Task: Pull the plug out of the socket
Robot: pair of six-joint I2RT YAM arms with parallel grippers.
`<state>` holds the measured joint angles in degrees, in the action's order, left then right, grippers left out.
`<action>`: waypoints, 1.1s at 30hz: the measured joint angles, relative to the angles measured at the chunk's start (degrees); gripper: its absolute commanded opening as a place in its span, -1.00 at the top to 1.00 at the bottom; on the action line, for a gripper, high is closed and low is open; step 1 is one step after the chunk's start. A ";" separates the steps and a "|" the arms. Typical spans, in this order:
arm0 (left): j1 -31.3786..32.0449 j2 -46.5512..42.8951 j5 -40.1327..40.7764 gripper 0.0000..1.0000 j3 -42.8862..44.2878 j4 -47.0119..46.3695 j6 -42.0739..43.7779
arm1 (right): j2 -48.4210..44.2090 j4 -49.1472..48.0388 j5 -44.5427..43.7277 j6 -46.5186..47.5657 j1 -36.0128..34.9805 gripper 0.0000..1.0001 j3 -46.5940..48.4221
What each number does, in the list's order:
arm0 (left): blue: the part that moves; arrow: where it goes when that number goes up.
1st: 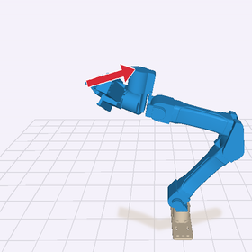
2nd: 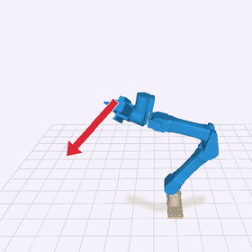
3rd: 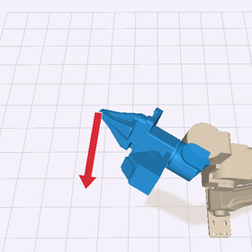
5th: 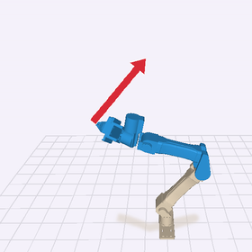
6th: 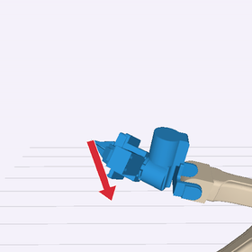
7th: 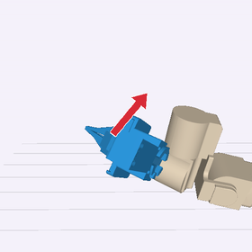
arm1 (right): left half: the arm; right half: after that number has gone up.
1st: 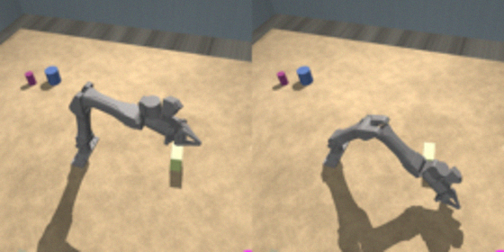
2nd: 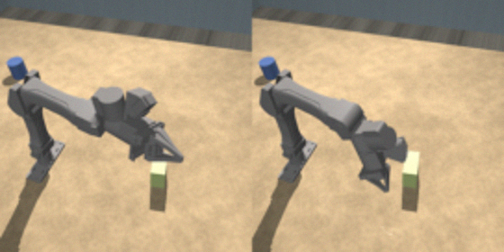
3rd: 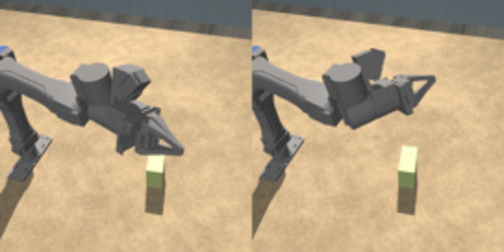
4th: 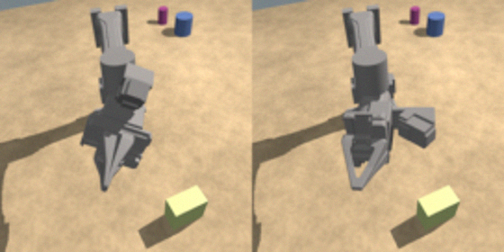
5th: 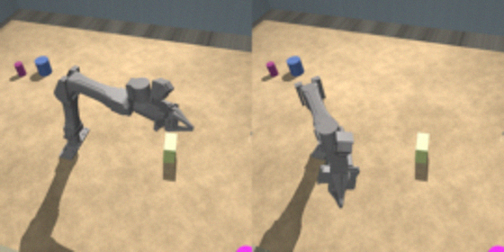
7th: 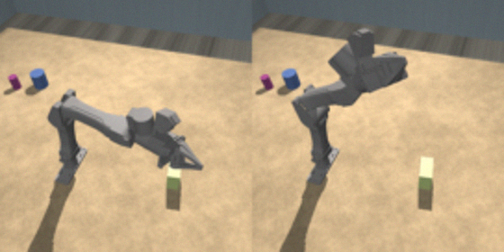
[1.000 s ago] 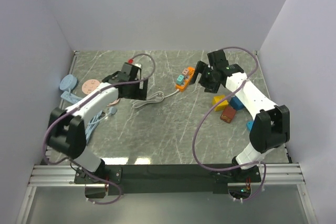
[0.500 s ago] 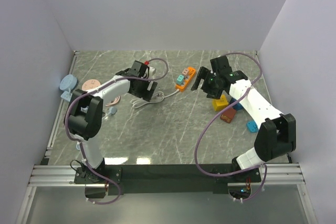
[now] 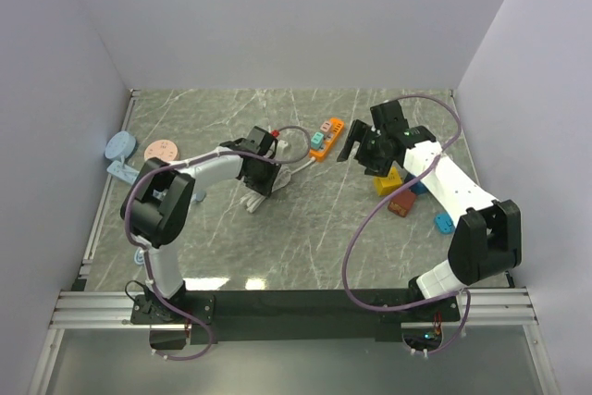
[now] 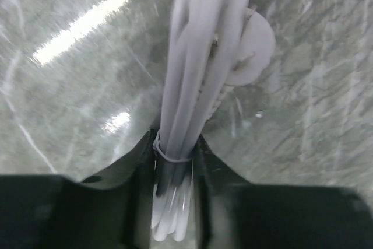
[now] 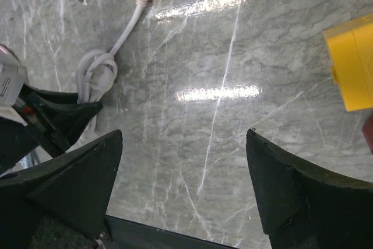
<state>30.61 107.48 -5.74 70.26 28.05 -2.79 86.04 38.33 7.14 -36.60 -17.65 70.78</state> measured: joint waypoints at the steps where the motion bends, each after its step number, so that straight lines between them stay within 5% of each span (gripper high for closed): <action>1: 0.24 -0.59 0.02 0.67 -0.79 -0.66 -1.14 | 0.00 0.04 -0.02 0.02 0.09 -0.85 -0.17; 4: 1.22 -2.25 1.07 0.99 -2.86 -1.31 -5.73 | 0.00 -0.04 -0.02 0.02 0.52 -0.85 -0.37; 17: 19.06 -12.04 2.75 0.96 -15.39 -1.92 -36.33 | 3.69 -0.13 0.57 1.79 1.42 -0.84 2.86; 20: 20.74 -12.04 2.58 0.35 -15.39 -3.13 -42.12 | 5.88 0.20 1.14 3.08 1.42 -0.83 4.63; 21: 21.24 -12.04 2.93 -0.11 -15.28 -3.34 -43.80 | 6.56 0.35 1.31 3.54 1.42 -0.83 5.27; 24: 22.86 -12.20 4.72 -0.65 -14.23 -2.29 -48.15 | 8.41 0.72 1.75 5.05 1.40 -0.82 7.17; 33: 23.58 -23.78 11.72 -0.87 -13.88 1.57 -58.97 | 14.78 3.34 1.38 10.40 -3.48 -0.80 14.75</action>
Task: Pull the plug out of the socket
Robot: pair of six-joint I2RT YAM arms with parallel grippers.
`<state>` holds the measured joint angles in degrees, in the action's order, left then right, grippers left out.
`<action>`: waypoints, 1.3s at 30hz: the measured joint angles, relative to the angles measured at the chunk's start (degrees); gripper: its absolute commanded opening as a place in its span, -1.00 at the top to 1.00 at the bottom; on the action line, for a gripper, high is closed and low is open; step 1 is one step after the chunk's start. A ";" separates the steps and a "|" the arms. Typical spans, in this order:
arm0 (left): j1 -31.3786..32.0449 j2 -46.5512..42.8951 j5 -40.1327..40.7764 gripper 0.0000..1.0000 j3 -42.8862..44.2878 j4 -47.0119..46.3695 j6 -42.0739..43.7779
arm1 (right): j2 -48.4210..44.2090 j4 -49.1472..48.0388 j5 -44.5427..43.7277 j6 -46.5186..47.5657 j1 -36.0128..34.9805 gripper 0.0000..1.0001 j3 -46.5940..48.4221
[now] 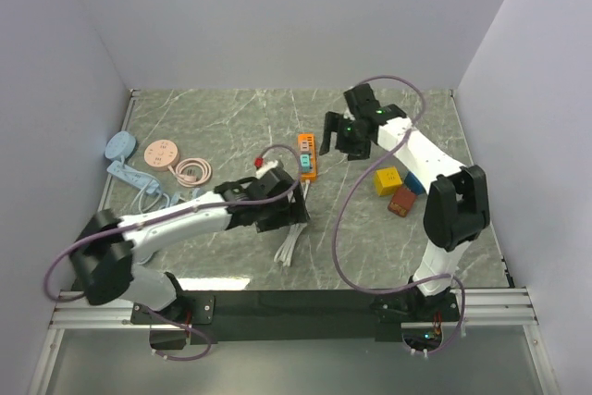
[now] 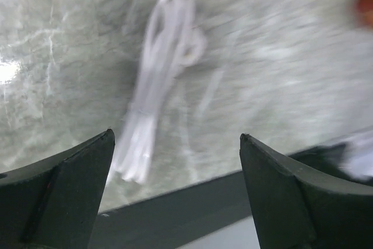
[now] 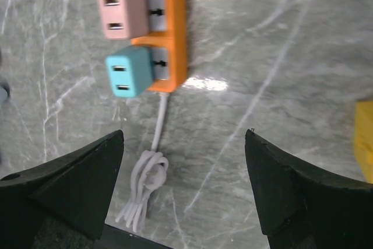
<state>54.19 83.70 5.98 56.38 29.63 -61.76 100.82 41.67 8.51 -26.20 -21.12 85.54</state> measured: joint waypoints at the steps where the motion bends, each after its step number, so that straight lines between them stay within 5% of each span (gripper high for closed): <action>1: -0.39 -2.47 0.70 -0.87 0.00 0.00 -0.90 | 0.90 0.04 -0.35 0.35 -1.18 -0.80 1.05; 13: -23.08 -20.63 -0.87 -0.89 -4.13 -2.43 0.20 | 10.34 1.42 -4.85 0.59 -9.90 -0.71 11.72; 18: -26.77 -22.14 -2.60 -0.89 -5.68 -1.75 1.53 | 16.33 3.15 -6.54 0.59 -10.99 -0.58 16.22; 25: -30.03 -25.05 -4.35 -0.87 -9.01 -1.70 2.14 | 21.33 5.70 -8.26 1.22 -11.80 -0.09 19.30; 30: -31.15 -25.70 -5.20 -0.87 -10.25 -1.68 2.16 | 24.13 6.75 -9.31 1.18 -13.00 -0.06 21.38; 33: -31.43 -25.90 -5.53 -0.86 -10.43 -1.66 2.19 | 25.75 7.23 -10.05 1.20 -13.86 0.13 22.27; 39: -31.69 -26.25 -6.21 -0.86 -11.21 -1.99 2.36 | 26.53 7.32 -11.61 0.52 -14.32 0.94 22.47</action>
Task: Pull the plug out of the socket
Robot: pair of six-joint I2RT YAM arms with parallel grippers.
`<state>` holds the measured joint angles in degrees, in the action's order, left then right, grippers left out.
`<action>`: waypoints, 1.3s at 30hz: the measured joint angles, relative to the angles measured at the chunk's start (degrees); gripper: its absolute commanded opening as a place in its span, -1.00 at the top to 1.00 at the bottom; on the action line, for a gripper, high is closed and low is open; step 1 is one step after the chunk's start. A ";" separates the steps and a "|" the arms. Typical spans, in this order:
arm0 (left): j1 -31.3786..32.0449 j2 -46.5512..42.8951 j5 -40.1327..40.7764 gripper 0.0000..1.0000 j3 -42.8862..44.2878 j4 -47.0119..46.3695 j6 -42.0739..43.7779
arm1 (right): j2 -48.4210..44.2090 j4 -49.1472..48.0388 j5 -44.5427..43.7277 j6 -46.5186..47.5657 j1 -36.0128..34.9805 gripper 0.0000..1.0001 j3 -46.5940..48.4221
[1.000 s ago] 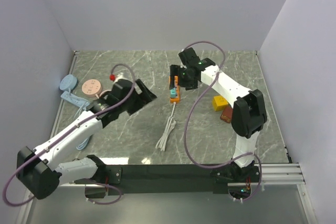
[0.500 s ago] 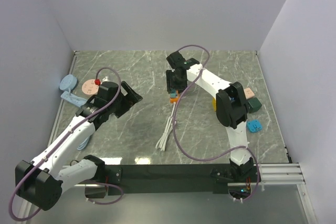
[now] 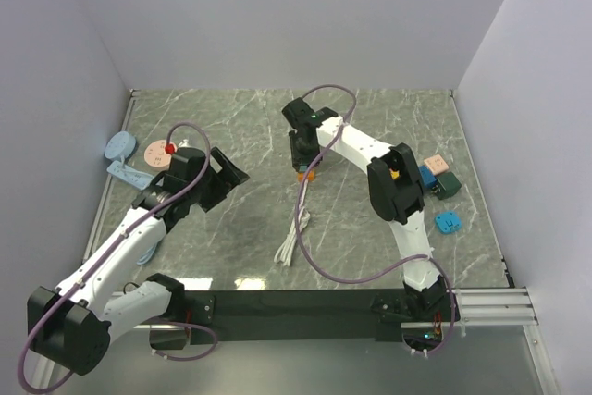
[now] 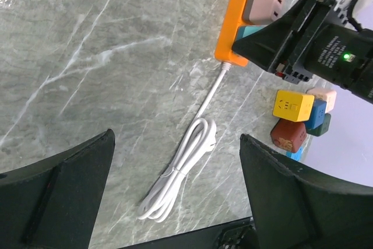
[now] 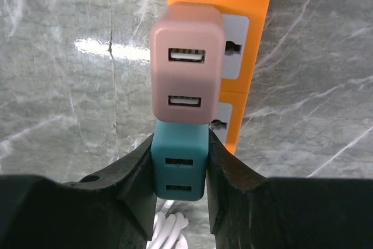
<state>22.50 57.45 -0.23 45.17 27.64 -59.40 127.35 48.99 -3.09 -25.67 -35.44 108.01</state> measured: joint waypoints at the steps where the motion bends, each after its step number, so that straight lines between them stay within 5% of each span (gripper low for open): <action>1: -0.02 0.00 -0.02 -0.86 -0.26 -0.09 0.00 | 0.00 0.00 -0.11 0.02 -0.04 1.00 0.00; 10: -0.44 4.31 -2.19 -0.89 -3.63 -5.77 0.37 | -8.83 -6.12 7.28 1.40 -0.07 1.00 -13.33; 23: -0.68 27.08 -8.39 -0.87 -1.90 -21.77 0.20 | -24.35 -12.81 25.11 2.51 -0.70 1.00 -29.18; 32: -0.68 26.45 -9.40 -0.87 0.17 -23.47 0.48 | -33.24 -12.39 11.02 -2.78 3.50 1.00 -35.15; 39: -0.68 21.77 -9.49 -0.86 0.04 -22.53 1.64 | -36.15 -10.64 -3.80 -8.57 24.17 1.00 -36.63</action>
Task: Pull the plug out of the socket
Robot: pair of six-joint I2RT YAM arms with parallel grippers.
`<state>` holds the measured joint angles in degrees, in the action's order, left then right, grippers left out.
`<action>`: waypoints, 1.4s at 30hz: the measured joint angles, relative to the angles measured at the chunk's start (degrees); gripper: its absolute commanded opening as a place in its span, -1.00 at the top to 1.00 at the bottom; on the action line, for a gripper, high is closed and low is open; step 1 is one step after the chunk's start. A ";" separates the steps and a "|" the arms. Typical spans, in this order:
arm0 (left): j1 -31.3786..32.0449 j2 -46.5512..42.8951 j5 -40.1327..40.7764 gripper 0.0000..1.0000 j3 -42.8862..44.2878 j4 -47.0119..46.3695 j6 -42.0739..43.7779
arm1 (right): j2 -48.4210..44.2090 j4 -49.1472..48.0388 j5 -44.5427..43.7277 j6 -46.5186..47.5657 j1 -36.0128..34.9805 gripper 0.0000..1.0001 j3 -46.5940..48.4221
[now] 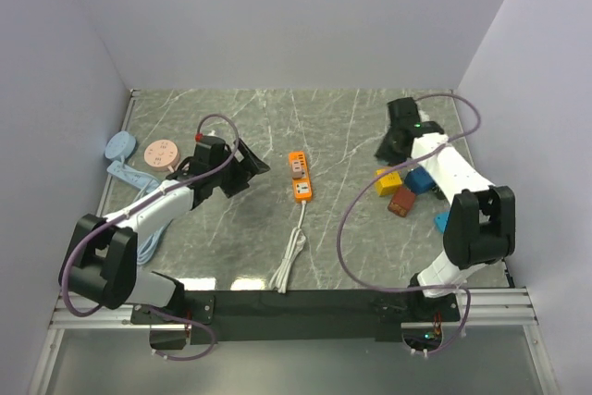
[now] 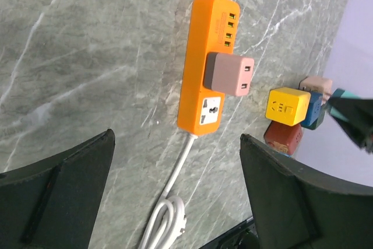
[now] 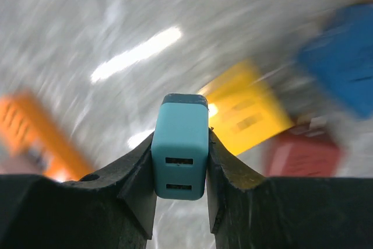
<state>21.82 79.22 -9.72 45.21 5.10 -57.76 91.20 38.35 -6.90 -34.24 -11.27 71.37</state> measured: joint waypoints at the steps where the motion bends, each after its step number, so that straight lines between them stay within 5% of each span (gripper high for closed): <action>1: 0.00 -0.46 -0.09 -0.86 -0.26 -0.02 0.02 | 0.76 0.33 -1.51 -0.48 2.32 1.00 0.55; 5: 0.00 -1.73 -0.15 -0.87 -1.27 0.59 0.07 | 7.23 2.49 -5.16 -1.33 7.02 0.99 6.64; 9: 0.00 -1.84 -0.15 -0.86 -1.29 1.99 0.17 | 15.56 3.10 -7.54 -2.16 8.94 0.64 12.68; 17: 0.00 -4.98 -0.17 -0.86 -2.05 4.07 0.33 | 22.64 5.97 -9.84 -2.43 10.03 0.42 15.45; 23: 0.00 -7.10 -0.17 -0.86 -3.28 4.24 0.28 | 23.12 6.60 -10.54 -2.58 10.10 -0.52 15.72; 33: 0.00 -9.99 0.11 -0.87 -4.72 6.32 0.28 | 18.73 7.06 -8.20 -0.61 8.61 -0.76 15.67; 42: 0.00 -13.51 1.64 -0.88 -4.74 7.43 0.26 | 14.23 5.77 1.14 9.42 -7.78 -0.80 26.51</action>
<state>21.82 65.71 -8.08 40.47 12.53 -57.49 105.43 44.12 -5.76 -24.82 -19.05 97.89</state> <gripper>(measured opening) 0.939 0.898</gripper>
